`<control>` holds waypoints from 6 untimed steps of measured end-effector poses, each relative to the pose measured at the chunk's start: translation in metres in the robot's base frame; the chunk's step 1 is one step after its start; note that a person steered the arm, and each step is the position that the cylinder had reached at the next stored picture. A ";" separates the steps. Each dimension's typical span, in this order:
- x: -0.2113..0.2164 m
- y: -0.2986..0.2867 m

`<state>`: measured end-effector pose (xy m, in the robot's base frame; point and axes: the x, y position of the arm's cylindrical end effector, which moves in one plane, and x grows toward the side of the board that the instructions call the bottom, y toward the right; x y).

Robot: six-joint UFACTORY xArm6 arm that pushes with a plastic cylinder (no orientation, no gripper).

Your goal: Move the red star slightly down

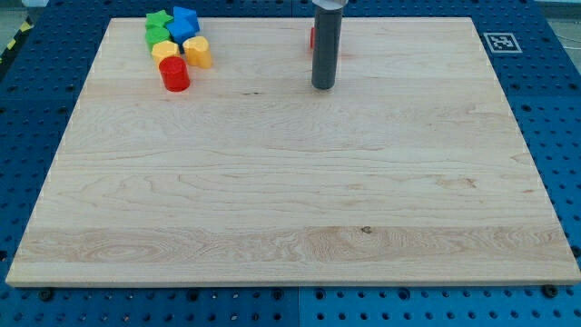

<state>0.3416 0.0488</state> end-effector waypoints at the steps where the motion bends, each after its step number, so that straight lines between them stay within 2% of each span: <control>1: -0.004 0.035; 4: -0.102 0.050; 5: -0.130 0.035; 6: -0.143 -0.003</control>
